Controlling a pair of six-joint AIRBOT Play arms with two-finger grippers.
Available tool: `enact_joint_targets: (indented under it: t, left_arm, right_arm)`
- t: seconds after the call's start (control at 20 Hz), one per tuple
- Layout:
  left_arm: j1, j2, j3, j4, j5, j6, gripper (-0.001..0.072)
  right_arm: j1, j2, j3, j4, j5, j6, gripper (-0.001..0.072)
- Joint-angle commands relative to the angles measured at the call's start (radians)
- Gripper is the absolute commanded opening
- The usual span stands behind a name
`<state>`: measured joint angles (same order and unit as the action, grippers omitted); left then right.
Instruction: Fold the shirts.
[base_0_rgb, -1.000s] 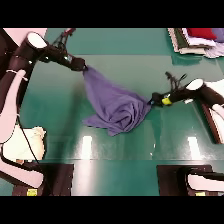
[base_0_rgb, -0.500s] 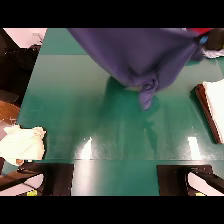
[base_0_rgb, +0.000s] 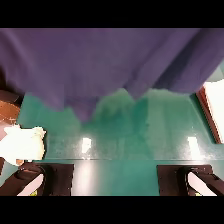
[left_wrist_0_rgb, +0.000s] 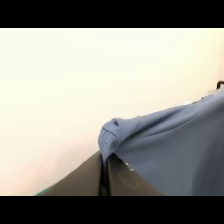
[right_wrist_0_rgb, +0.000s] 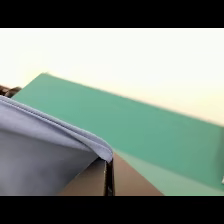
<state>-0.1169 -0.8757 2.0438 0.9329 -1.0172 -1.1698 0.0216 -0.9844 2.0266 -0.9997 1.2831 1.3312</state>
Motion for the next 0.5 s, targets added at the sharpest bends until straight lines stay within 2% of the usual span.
enact_joint_targets:
  t: [0.0, 0.15, 0.3, 0.45]
  left_arm:
    - [0.001, 0.033, -0.007, 0.018, 0.006, -0.002, 0.0026]
    - [0.001, -0.019, -0.069, 0.138, -0.031, -0.017, 0.0026]
    - [0.001, -0.128, -0.152, 0.275, -0.114, -0.064, 0.0027]
    - [0.001, -0.279, -0.260, 0.295, -0.171, -0.064, 0.0028]
  right_arm:
    - [0.000, 0.023, 0.041, -0.048, 0.014, 0.010, 0.0015]
    - [0.006, -0.010, -0.069, -0.048, 0.018, 0.016, 0.0015]
    - [0.064, -0.122, -0.182, -0.050, 0.048, 0.016, 0.0016]
    - [0.105, -0.285, -0.290, -0.050, 0.028, 0.016, 0.0016]
